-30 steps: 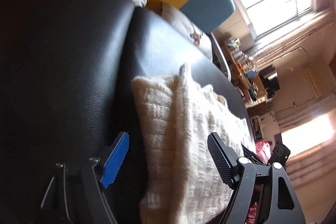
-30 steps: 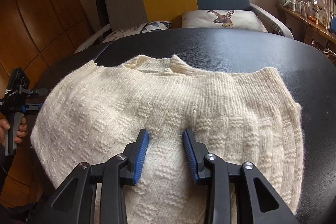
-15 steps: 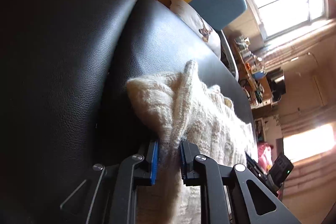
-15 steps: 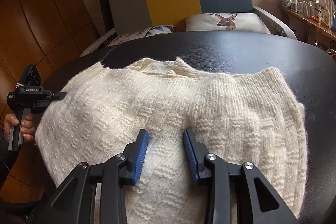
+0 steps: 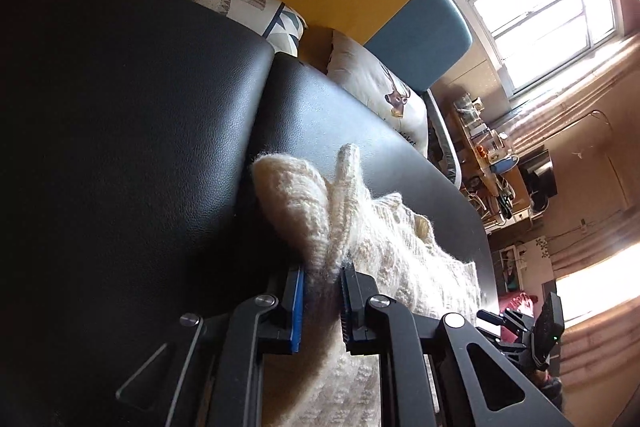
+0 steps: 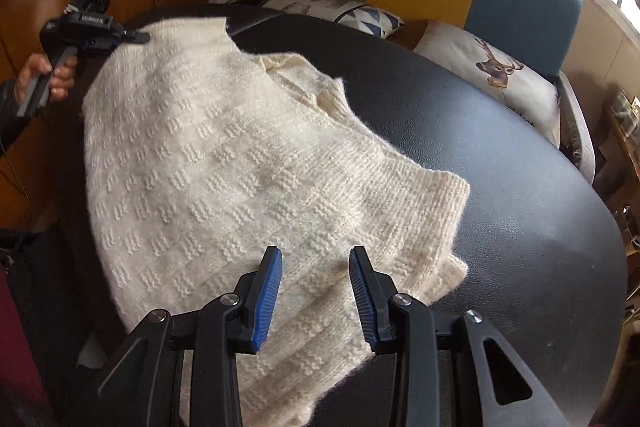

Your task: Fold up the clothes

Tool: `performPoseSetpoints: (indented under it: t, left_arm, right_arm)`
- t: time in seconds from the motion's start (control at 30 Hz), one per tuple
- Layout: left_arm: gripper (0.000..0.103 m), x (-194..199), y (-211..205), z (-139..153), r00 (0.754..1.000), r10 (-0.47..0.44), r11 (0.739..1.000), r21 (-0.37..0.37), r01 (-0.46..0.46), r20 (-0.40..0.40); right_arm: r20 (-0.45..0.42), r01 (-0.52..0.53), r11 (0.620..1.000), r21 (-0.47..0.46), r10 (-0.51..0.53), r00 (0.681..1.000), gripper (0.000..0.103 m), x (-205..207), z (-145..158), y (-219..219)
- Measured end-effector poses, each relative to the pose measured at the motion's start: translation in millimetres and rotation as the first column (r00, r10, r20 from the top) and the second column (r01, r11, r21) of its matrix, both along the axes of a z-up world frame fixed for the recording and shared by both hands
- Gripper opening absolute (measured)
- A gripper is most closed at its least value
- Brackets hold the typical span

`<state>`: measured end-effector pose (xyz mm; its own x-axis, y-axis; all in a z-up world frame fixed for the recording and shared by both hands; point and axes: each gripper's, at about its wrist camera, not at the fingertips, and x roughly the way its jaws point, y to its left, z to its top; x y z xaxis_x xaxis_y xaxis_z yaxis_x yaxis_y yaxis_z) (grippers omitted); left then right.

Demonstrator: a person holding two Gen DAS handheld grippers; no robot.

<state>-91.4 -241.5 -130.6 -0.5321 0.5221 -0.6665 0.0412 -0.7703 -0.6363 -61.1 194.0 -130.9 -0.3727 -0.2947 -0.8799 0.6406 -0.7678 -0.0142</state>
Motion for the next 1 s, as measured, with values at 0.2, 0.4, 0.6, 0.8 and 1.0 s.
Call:
performPoseSetpoints:
  t: [0.2, 0.4, 0.6, 0.8, 1.0]
  left_arm:
    - [0.014, 7, 27, 38, 0.996, -0.077, 0.996, 0.031, 0.078, -0.051]
    - [0.014, 16, 76, 78, 0.983, -0.131, 0.978, 0.147, 0.149, -0.128]
    - [0.014, 0, 136, 104, 0.980, -0.132, 0.950, 0.264, 0.168, -0.147]
    - [0.014, -19, 209, 105, 0.984, -0.150, 0.930, 0.326, 0.172, -0.093]
    - [0.014, -32, 294, 71, 0.972, -0.237, 0.935, 0.273, 0.227, 0.004]
  right_arm:
    - [0.093, 0.027, 0.997, -0.066, -0.021, 0.995, 0.036, -18, -23, 11]
    - [0.074, 0.078, 0.988, -0.131, -0.068, 0.995, 0.036, -14, -26, 21]
    - [0.083, 0.118, 0.980, -0.158, -0.106, 0.991, 0.036, -15, -25, 22]
    - [0.095, 0.165, 0.960, -0.225, -0.146, 0.985, 0.038, -13, -28, 26]
    - [0.119, 0.214, 0.912, -0.351, -0.184, 0.976, 0.038, -3, -29, 39]
